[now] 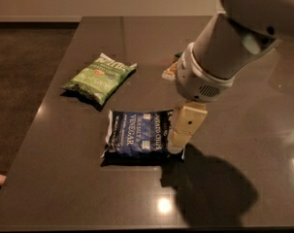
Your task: Pick blue chip bag
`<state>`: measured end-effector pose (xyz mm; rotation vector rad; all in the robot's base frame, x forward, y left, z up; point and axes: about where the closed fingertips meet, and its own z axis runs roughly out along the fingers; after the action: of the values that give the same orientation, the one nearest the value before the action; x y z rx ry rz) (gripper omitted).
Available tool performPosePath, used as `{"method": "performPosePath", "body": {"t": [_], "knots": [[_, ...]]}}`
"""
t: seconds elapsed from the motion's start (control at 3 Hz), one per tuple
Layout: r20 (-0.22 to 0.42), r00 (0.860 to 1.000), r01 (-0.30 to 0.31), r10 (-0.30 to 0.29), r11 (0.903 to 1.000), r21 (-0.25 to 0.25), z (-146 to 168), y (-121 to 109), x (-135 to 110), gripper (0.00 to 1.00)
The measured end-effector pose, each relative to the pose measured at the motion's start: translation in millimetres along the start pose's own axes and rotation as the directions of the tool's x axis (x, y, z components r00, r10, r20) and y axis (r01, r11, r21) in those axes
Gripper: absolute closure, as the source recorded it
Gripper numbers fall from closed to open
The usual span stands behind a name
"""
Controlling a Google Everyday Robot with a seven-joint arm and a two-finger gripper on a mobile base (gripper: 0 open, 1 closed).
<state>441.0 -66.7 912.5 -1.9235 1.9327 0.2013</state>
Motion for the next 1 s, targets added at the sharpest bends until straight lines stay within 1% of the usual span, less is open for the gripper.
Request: {"method": "performPosePath", "body": {"t": [0.33,0.67,1.0], "knots": [[-0.022,1.0,0.015,-0.016,0.9995,-0.027,33.3,5.1,-14.0,0.0],[-0.046,0.999,0.018,-0.02,0.9979,-0.063,57.7,7.4,-19.1,0.0],[-0.075,0.997,0.021,-0.028,0.9955,-0.092,72.5,9.4,-18.1,0.0]]}}
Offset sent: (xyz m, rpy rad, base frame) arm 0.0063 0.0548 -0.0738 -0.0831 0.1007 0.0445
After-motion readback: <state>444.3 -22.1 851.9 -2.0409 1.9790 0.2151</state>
